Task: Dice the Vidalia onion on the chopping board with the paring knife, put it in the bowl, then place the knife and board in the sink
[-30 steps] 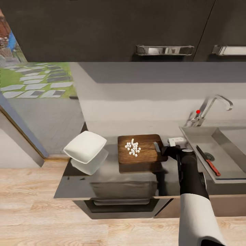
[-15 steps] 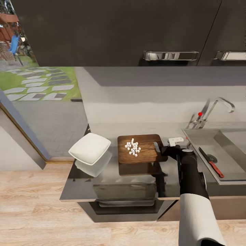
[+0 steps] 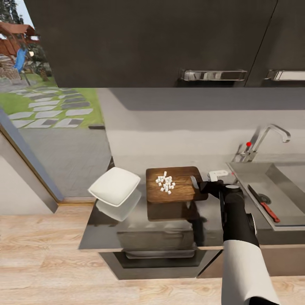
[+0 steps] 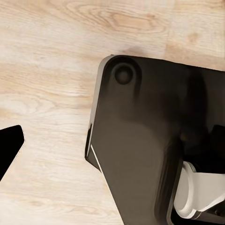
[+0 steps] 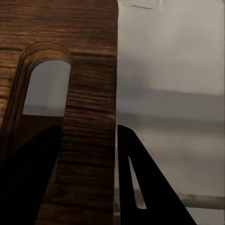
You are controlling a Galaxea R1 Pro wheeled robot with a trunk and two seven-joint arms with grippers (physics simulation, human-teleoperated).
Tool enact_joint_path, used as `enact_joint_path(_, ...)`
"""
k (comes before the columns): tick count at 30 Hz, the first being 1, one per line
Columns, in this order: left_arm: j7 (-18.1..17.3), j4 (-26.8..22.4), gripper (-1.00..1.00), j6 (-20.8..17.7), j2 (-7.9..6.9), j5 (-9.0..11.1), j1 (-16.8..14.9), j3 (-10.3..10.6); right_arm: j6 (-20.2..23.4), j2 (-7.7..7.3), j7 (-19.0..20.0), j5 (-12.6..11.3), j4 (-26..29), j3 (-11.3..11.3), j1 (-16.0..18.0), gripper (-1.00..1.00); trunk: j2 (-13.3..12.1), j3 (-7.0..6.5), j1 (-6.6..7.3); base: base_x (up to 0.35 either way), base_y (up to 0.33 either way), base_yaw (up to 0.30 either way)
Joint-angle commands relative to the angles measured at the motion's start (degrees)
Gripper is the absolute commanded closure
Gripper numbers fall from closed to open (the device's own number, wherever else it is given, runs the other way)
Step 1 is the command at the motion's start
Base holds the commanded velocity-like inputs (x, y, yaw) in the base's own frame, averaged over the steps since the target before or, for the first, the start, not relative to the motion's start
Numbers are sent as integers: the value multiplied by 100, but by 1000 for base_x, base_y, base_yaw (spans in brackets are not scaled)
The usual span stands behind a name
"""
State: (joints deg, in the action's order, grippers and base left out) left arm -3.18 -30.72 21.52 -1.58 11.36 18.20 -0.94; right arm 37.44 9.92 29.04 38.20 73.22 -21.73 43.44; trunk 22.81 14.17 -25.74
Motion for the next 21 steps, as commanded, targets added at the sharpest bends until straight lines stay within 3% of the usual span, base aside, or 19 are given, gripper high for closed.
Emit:
enact_joint_path(1, -33, -6, -100, 1, 0, 50, 1, -3, 9, 8, 55, 56, 8, -16, 7, 100, 11, 1, -4, 0, 224, 0)
enact_joint_path(7, -33, -5, -100, 1, 0, 50, -1, -3, 9, 8, 53, 56, 8, -16, 7, 100, 11, -53, -4, 0, 219, 0)
enact_joint_path(21, -33, -5, -100, 1, 0, 50, 0, -3, 9, 8, 50, 56, 8, -16, 7, 100, 11, -180, -4, 0, 13, 0)
